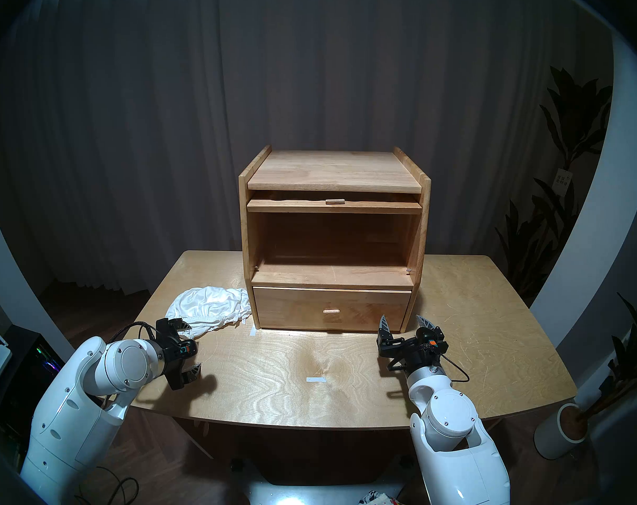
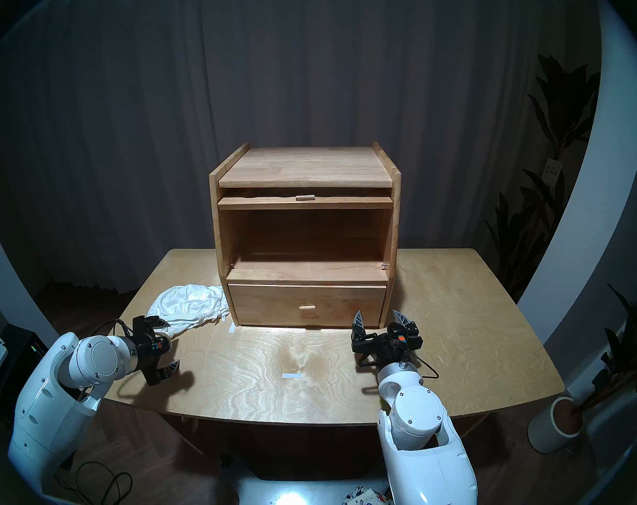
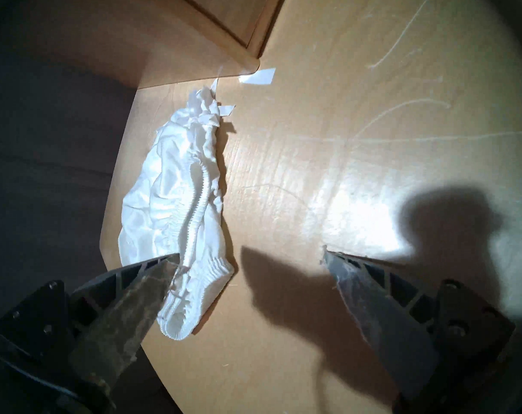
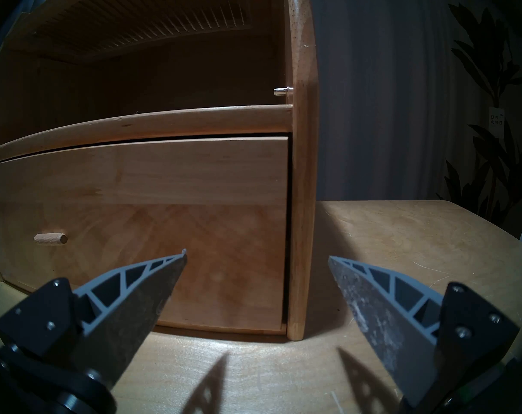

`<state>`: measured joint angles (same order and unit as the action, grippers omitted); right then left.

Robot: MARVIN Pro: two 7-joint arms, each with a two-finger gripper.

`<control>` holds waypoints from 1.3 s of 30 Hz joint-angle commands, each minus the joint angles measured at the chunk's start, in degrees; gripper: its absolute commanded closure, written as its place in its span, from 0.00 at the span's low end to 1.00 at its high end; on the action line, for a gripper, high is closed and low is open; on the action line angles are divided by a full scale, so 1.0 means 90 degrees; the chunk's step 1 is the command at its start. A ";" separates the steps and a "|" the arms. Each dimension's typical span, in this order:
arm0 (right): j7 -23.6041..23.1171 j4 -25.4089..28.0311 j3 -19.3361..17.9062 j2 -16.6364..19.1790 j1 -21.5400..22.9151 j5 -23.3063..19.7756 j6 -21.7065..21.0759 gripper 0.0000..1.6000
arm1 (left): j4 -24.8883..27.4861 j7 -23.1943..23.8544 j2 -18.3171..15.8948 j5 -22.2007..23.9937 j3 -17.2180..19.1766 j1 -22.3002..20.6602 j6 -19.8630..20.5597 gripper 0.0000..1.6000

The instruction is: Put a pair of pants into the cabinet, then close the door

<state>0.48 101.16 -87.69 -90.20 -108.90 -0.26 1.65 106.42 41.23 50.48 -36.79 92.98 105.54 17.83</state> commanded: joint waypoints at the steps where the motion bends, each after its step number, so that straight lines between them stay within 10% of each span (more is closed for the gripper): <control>1: 0.0009 0.0164 -0.0009 -0.0004 0.0034 -0.0002 0.0044 0.00 | -0.0570 -0.0356 0.0126 -0.0226 -0.0405 -0.0745 -0.0013 0.00; 28: 0.0012 0.0217 -0.0011 -0.0006 0.0003 -0.0001 0.0038 0.00 | -0.2929 -0.0157 0.0857 -0.0705 -0.1708 -0.2955 -0.0192 0.00; 29: 0.0012 0.0221 -0.0011 -0.0007 0.0000 -0.0001 0.0036 0.00 | -0.3080 -0.0080 0.0919 -0.0571 -0.1665 -0.3018 -0.0262 0.10; 31: 0.0013 0.0228 -0.0011 -0.0007 -0.0005 -0.0001 0.0034 0.00 | -0.3222 -0.0042 0.0958 -0.0425 -0.1618 -0.3059 -0.0440 1.00; 39: 0.0015 0.0246 -0.0011 -0.0008 -0.0015 0.0000 0.0025 0.00 | -0.3113 -0.0082 0.1304 0.0642 -0.0996 -0.2795 -0.0729 1.00</control>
<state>0.46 101.73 -87.70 -90.21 -109.06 -0.26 1.64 77.76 39.56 58.49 -38.15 80.82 77.69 12.94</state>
